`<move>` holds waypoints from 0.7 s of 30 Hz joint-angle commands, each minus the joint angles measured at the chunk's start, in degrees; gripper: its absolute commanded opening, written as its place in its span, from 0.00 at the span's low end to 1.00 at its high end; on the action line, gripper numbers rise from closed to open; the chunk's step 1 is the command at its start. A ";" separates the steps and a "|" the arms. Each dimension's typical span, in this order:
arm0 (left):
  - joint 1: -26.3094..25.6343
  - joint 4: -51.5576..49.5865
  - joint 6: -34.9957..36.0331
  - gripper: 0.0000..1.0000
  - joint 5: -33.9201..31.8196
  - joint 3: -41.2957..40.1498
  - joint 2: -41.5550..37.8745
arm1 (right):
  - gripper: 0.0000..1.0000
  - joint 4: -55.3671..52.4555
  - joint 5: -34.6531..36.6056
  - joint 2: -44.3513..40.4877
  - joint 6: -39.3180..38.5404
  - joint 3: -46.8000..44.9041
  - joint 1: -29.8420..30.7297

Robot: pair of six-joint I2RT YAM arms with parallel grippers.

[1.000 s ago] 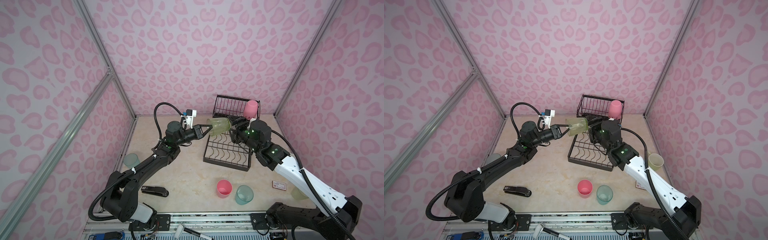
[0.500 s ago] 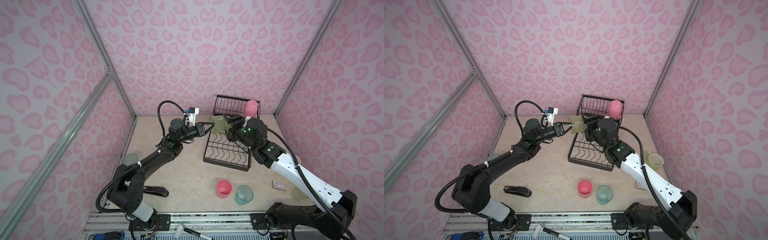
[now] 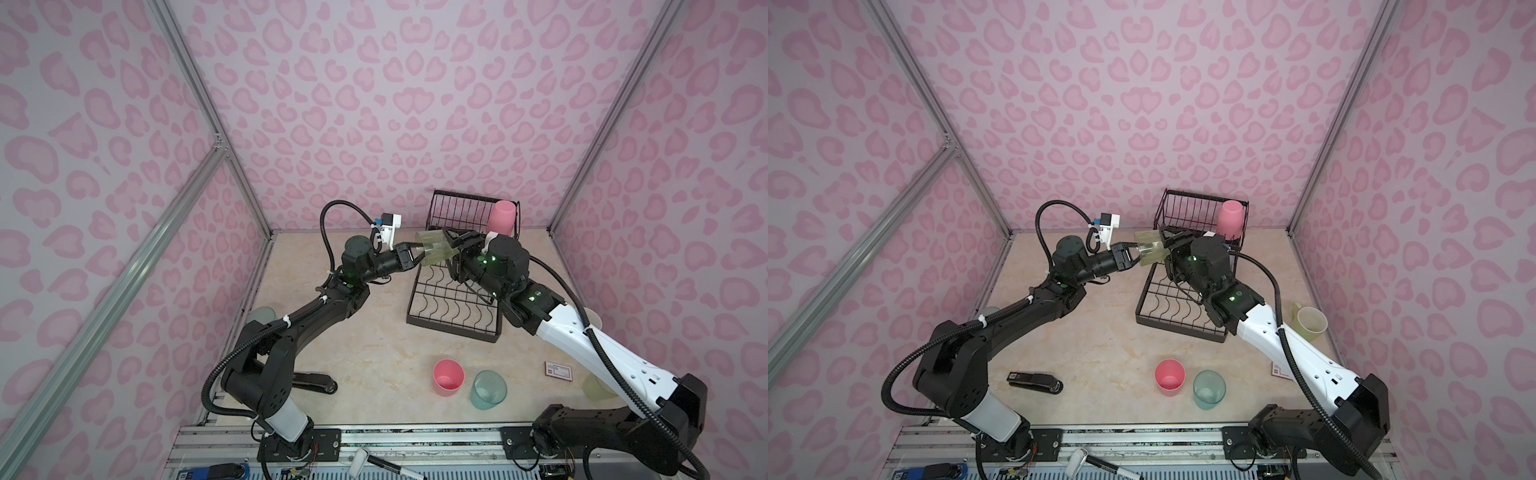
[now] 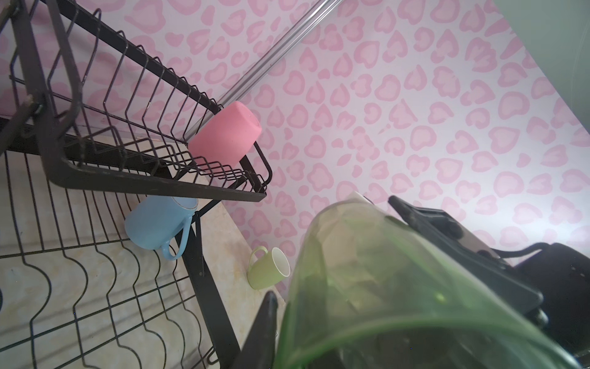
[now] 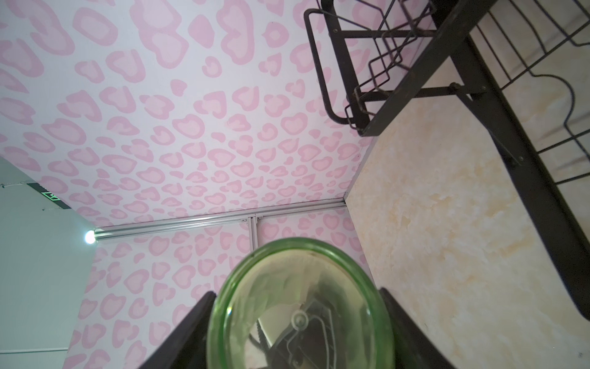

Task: Load cups into a dish rack
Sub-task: Place the cup upside down at the dish rack.

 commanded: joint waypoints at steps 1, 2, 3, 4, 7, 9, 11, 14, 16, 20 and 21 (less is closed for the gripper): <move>0.06 1.93 -0.04 0.24 0.41 1.02 0.36 | 0.65 2.83 0.62 0.16 -0.09 -0.17 0.18; 0.11 1.73 0.05 0.26 0.42 1.08 0.39 | 0.64 2.82 0.79 0.16 -0.28 -0.24 0.21; 0.12 1.62 0.05 0.28 0.50 1.12 0.32 | 0.63 2.73 1.00 0.07 -0.63 -0.17 0.28; 0.12 1.54 0.10 0.30 0.50 1.12 0.24 | 0.62 2.57 1.19 -0.01 -0.83 -0.21 0.25; 0.12 1.03 0.31 0.33 0.50 1.21 0.18 | 0.61 2.34 2.03 -0.43 -1.36 -0.63 0.34; 0.14 0.60 0.54 0.35 0.59 1.17 0.03 | 0.60 2.56 2.50 -0.68 -1.85 -0.81 0.34; 0.20 0.29 0.80 0.39 0.59 0.91 -0.31 | 0.60 2.11 3.27 -0.97 -2.75 -0.58 0.29; 0.29 -0.32 1.26 0.47 0.59 0.51 -0.95 | 0.59 1.55 4.61 -1.40 -4.24 -0.42 0.34; 0.30 -0.89 1.59 0.55 0.50 0.26 -1.39 | 0.59 1.24 5.49 -1.67 -5.16 -0.47 0.28; 0.38 -1.96 2.33 0.66 0.26 -0.45 -2.75 | 0.58 0.32 7.42 -2.10 -7.29 -0.40 0.28; 0.46 -2.32 2.64 0.67 0.24 -0.63 -3.04 | 0.58 0.00 7.89 -2.17 -7.90 -0.39 0.26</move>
